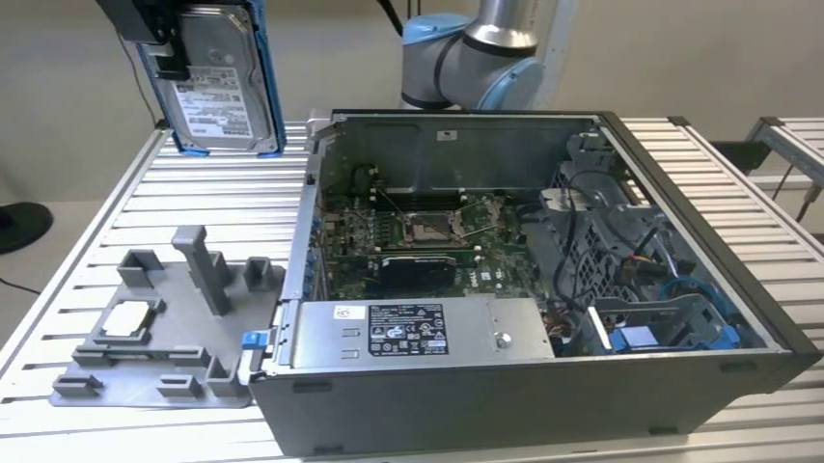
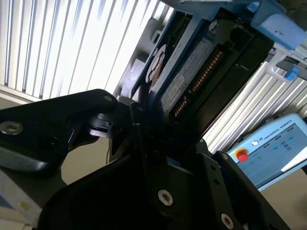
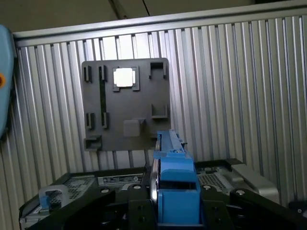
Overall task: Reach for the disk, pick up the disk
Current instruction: 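Pick up the disk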
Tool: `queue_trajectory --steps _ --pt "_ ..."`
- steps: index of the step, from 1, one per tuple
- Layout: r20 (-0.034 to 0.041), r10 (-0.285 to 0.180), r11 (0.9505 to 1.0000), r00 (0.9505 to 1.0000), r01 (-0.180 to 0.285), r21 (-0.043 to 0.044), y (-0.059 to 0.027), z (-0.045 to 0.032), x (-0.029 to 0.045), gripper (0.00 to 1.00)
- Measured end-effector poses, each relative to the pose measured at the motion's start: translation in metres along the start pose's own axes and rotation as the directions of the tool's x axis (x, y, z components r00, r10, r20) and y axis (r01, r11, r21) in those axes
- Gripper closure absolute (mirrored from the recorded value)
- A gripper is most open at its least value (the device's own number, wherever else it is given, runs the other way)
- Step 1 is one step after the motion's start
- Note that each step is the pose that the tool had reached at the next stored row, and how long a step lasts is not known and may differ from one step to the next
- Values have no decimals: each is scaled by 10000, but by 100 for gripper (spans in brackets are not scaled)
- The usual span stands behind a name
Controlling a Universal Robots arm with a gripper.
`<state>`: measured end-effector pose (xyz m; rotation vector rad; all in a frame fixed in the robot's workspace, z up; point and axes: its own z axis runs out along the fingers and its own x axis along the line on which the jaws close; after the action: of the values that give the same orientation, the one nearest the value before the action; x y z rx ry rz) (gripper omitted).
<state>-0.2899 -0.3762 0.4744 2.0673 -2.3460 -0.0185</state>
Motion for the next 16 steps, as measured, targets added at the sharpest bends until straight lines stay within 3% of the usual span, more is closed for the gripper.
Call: queue_trajectory --steps 3,5,16 --pt "0 0 10000 10000 0 -1 -84 -1 -11 100" --pt "-1 0 10000 10000 0 -3 -200 -4 -25 100" --pt "-1 0 10000 10000 0 -5 -503 -9 -64 100"
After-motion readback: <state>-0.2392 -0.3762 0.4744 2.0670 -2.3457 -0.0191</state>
